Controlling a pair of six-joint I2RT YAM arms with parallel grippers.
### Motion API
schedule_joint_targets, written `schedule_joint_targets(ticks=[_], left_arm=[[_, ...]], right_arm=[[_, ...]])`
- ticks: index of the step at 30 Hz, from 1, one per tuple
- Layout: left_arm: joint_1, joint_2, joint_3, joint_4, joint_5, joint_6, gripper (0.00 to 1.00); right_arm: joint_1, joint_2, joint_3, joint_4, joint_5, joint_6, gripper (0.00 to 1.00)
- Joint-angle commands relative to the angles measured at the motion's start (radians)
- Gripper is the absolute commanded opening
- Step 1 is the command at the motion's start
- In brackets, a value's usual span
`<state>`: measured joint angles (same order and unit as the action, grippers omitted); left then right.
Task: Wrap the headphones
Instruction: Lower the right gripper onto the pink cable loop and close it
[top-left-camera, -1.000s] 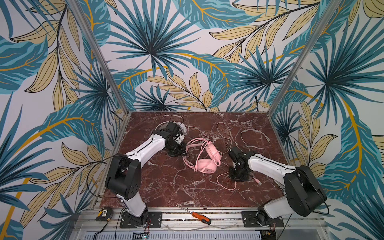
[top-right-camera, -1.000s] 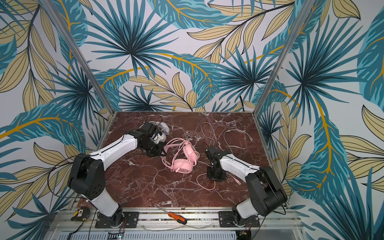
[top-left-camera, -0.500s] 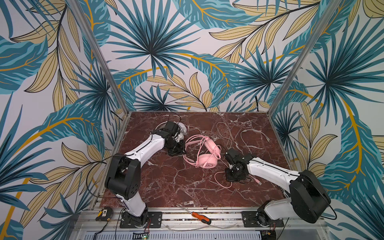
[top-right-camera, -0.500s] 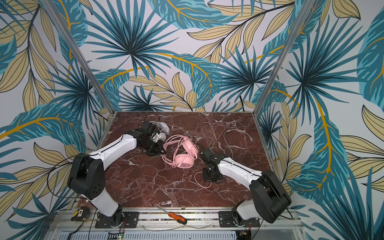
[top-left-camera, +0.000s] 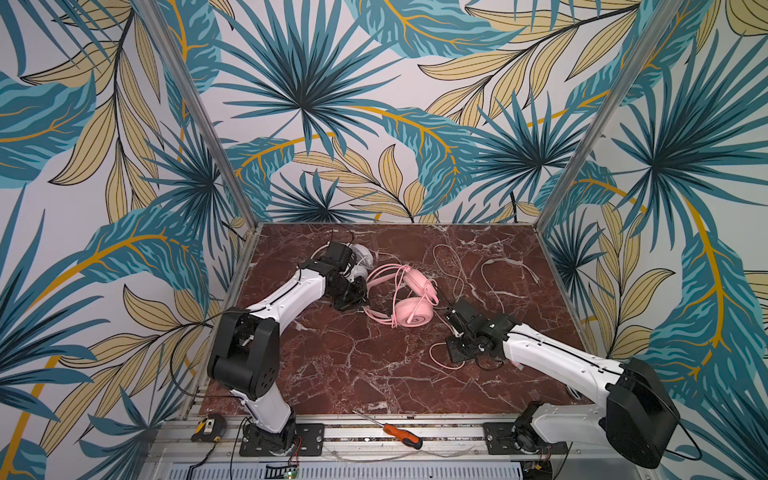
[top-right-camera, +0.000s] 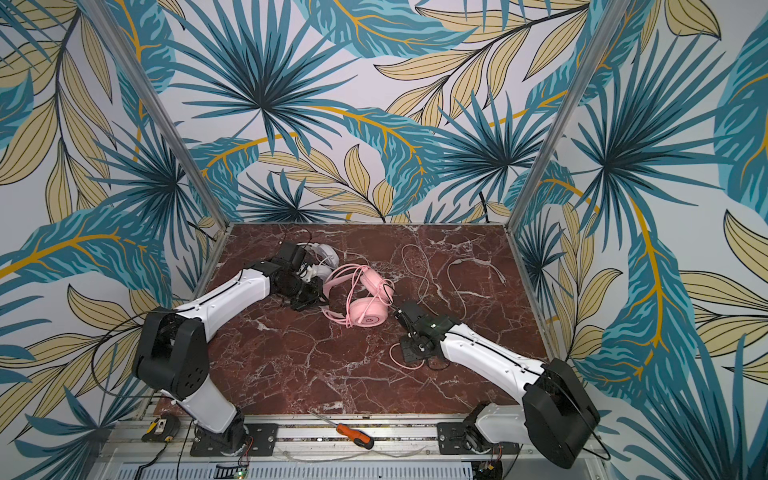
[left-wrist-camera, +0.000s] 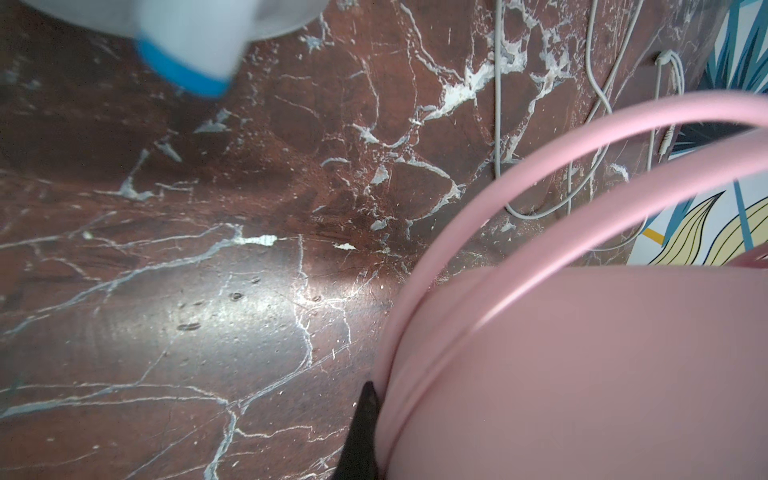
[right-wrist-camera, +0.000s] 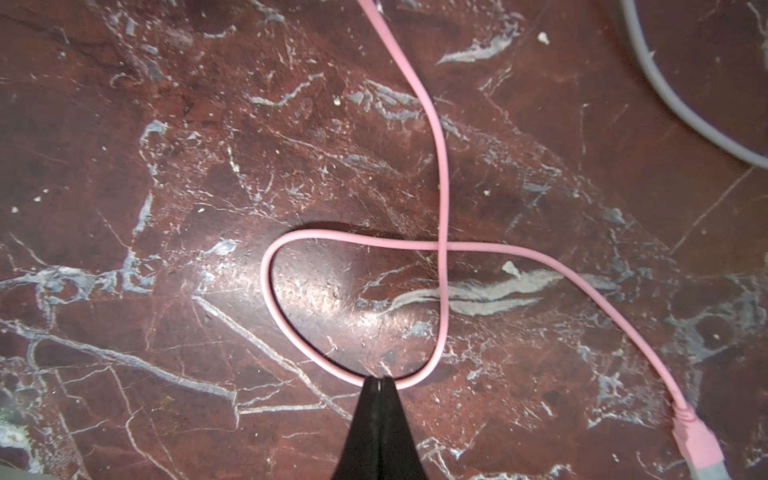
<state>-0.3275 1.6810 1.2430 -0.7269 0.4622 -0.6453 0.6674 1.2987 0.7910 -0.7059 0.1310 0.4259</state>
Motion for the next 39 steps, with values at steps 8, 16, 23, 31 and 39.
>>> schedule_joint_targets(ticks=[8, 16, 23, 31, 39], left_arm=[[0.007, -0.05, -0.008, 0.045, 0.071, -0.005, 0.0], [0.008, -0.044, -0.008, 0.046, 0.073, -0.005, 0.0], [0.009, -0.042, -0.011, 0.045, 0.071, -0.01, 0.0], [0.008, -0.036, -0.004, 0.045, 0.066, -0.014, 0.0], [0.011, -0.037, -0.006, 0.053, 0.058, -0.035, 0.0]], right_arm=[[-0.027, 0.029, -0.056, -0.03, 0.026, 0.195, 0.36], [-0.098, 0.088, -0.069, 0.021, -0.013, 0.166, 0.37], [-0.106, 0.157, -0.061, 0.036, -0.056, 0.168, 0.34], [-0.105, 0.215, -0.07, 0.04, -0.097, 0.177, 0.18], [-0.101, 0.115, -0.064, 0.052, -0.111, 0.067, 0.0]])
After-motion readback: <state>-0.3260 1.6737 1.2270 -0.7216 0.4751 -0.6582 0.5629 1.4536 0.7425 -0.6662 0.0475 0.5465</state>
